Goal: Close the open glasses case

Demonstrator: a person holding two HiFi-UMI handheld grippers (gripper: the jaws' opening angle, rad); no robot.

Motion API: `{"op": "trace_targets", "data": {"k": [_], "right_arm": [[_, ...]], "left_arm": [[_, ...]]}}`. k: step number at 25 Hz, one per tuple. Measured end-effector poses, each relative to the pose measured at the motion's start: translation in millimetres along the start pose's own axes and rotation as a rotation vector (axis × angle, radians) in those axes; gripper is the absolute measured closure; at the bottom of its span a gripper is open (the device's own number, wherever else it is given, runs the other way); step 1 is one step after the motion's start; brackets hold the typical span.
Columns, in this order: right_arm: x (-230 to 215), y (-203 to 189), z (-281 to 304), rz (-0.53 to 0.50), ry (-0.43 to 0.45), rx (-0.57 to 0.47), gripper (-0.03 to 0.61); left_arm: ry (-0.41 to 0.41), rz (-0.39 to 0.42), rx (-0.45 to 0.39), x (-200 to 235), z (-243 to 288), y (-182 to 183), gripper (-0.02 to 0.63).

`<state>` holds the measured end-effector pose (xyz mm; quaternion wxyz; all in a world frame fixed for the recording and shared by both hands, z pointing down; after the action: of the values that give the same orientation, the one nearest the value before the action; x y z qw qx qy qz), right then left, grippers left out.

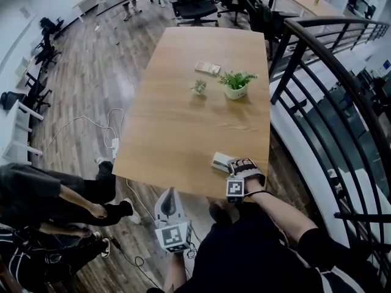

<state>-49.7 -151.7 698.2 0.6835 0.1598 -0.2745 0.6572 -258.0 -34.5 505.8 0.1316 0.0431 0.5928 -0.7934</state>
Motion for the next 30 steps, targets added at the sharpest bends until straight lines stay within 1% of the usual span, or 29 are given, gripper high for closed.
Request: {"op": "trace_targets", "data": {"k": [2, 3, 5, 6, 7, 9, 10, 11, 13, 15, 17, 20, 21, 22, 23, 24, 28, 30], "right_arm": [[-4, 0, -1, 0.025, 0.070, 0.012, 0.441], [-4, 0, -1, 0.030, 0.119, 0.026, 0.428], [6, 4, 0, 0.021, 0.249, 0.040, 0.372], [12, 6, 2, 0.017, 0.293, 0.042, 0.367], [15, 7, 3, 0.016, 0.303, 0.044, 0.339], [14, 6, 3, 0.048, 0.285, 0.032, 0.395], [11, 6, 3, 0.082, 0.292, 0.023, 0.415], [7, 6, 3, 0.123, 0.317, 0.014, 0.421], [-1, 5, 4, 0.237, 0.403, -0.011, 0.433], [-9, 0, 6, 0.402, 0.495, -0.051, 0.433], [-17, -7, 8, 0.565, 0.543, -0.099, 0.445], [-27, -24, 14, 0.815, 0.544, -0.150, 0.543], [-28, -27, 14, 0.884, 0.544, -0.172, 0.557], [-29, -29, 13, 0.927, 0.544, -0.192, 0.560], [-29, -29, 12, 0.940, 0.539, -0.205, 0.563], [-28, -29, 12, 0.929, 0.526, -0.212, 0.563], [-19, -21, 8, 0.810, 0.424, -0.195, 0.563], [-15, -19, 7, 0.795, 0.372, -0.202, 0.563]], "left_arm": [[-0.005, -0.004, 0.003, -3, 3, -2, 0.615], [-0.005, -0.005, 0.000, -4, 4, -3, 0.615], [-0.006, -0.011, -0.011, -5, 7, -5, 0.615], [-0.007, -0.018, -0.013, -6, 8, -5, 0.615], [-0.008, -0.025, -0.012, -7, 9, -4, 0.615], [-0.003, -0.036, -0.011, -7, 8, -2, 0.615], [0.001, -0.039, -0.009, -6, 8, 0, 0.615], [0.005, -0.041, -0.004, -5, 8, 1, 0.615], [0.004, -0.041, -0.002, -4, 8, 2, 0.615], [-0.003, -0.041, -0.003, -6, 9, 0, 0.615], [-0.009, -0.042, -0.004, -8, 10, -1, 0.615], [-0.008, -0.034, -0.008, -9, 12, -2, 0.615], [-0.005, -0.033, -0.009, -9, 12, -4, 0.615], [-0.005, -0.032, -0.009, -9, 12, -6, 0.615], [-0.008, -0.031, -0.010, -10, 12, -7, 0.615], [-0.012, -0.030, -0.010, -10, 13, -7, 0.615], [-0.020, -0.031, 0.008, -12, 15, -2, 0.615], [-0.020, -0.027, 0.006, -13, 15, -2, 0.615]]}}
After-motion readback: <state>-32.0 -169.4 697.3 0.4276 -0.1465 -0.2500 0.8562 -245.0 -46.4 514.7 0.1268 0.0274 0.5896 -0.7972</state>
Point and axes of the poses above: the fingertips, and each gripper's own axes: z forward along the fingers, x to its left, y out of its top, the point moved 7 cm from there along -z, backward along the fingers, and after that the axes turned 10 degrees about z, right-handed, at the moved point
